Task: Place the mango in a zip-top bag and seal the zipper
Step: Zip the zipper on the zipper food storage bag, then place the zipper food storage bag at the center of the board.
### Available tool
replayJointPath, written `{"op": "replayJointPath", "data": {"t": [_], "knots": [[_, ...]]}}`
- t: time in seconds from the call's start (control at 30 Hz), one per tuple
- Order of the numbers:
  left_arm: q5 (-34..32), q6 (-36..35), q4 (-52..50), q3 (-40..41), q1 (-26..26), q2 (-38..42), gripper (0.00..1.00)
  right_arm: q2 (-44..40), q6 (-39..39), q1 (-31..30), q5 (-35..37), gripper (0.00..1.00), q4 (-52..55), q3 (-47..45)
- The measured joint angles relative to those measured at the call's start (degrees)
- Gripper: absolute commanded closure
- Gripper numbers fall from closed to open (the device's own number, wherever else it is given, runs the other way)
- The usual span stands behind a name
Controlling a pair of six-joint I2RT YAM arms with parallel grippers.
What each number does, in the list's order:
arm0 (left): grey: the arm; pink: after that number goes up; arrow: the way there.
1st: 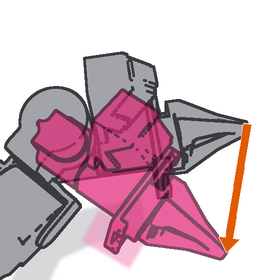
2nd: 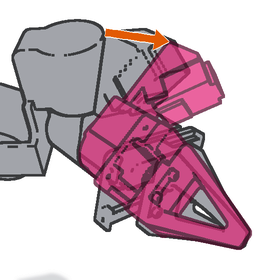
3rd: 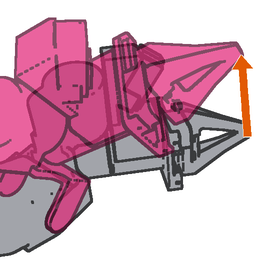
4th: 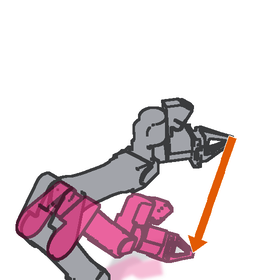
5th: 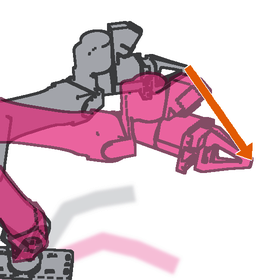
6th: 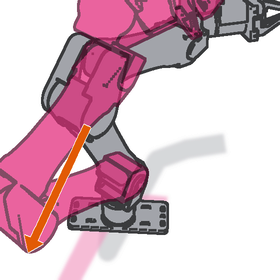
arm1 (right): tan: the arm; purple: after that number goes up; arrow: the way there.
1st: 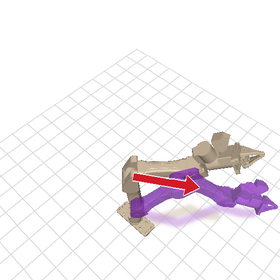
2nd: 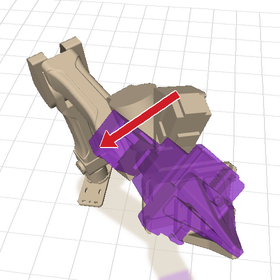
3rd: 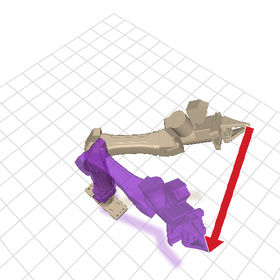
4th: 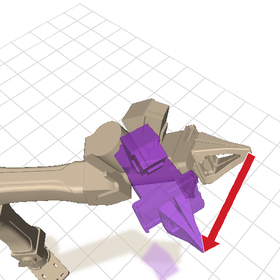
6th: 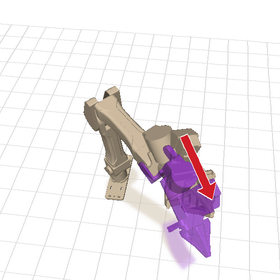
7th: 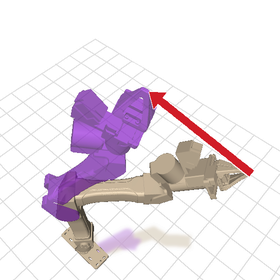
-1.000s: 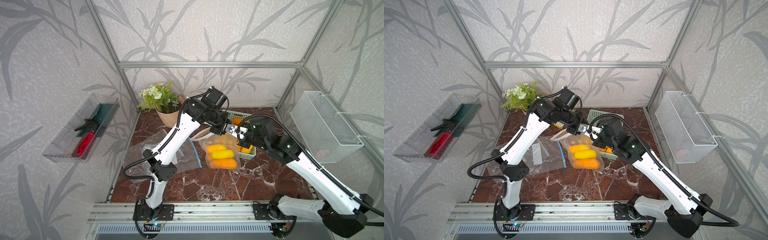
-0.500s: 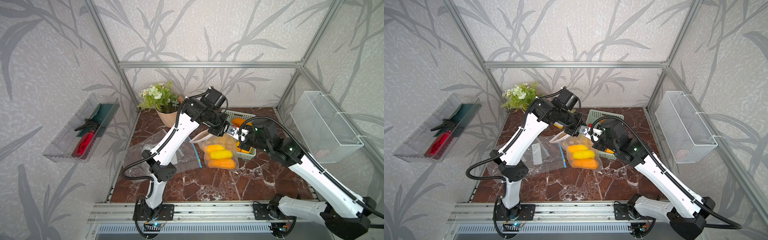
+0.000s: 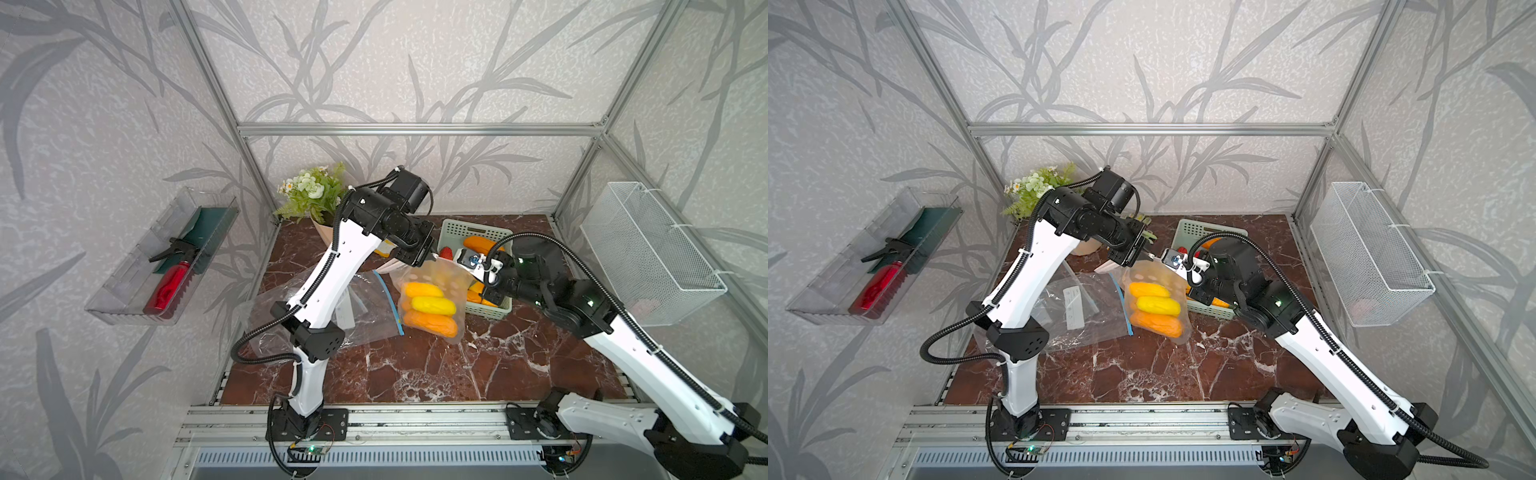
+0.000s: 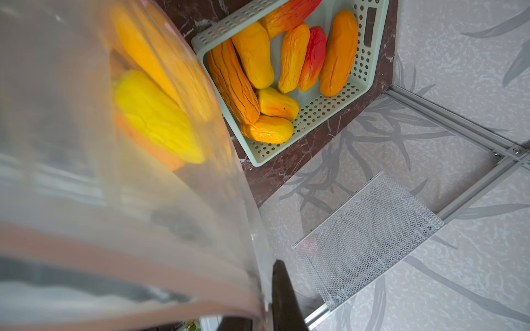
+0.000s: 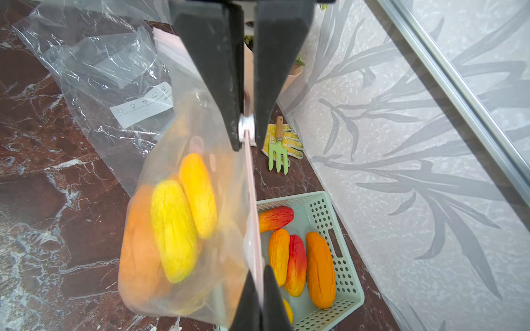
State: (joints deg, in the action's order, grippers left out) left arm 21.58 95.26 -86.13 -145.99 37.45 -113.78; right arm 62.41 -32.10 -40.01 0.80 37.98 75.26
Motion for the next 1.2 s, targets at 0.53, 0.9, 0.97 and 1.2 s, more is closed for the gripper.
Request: {"op": "replayJointPath", "data": {"t": [0.53, 0.9, 0.97, 1.2], "knots": [[-13.92, -11.96, -3.78, 0.0, -7.13, 1.62, 1.0, -0.44, 3.63, 0.33, -1.55, 1.0, 0.02, -0.24], [-22.08, -16.44, -5.05, 0.0, -10.99, 2.49, 1.0, -0.04, 4.7, 0.33, -4.61, 1.0, 0.76, 0.48], [-22.84, -16.81, -5.29, 0.0, -11.04, 3.06, 1.0, 0.76, 5.31, 0.35, -6.36, 1.0, 1.33, 1.84], [-28.22, -17.09, -3.96, 0.0, -12.46, 6.4, 1.0, 7.56, 11.3, 0.26, -13.0, 1.0, 2.25, 9.97]]}}
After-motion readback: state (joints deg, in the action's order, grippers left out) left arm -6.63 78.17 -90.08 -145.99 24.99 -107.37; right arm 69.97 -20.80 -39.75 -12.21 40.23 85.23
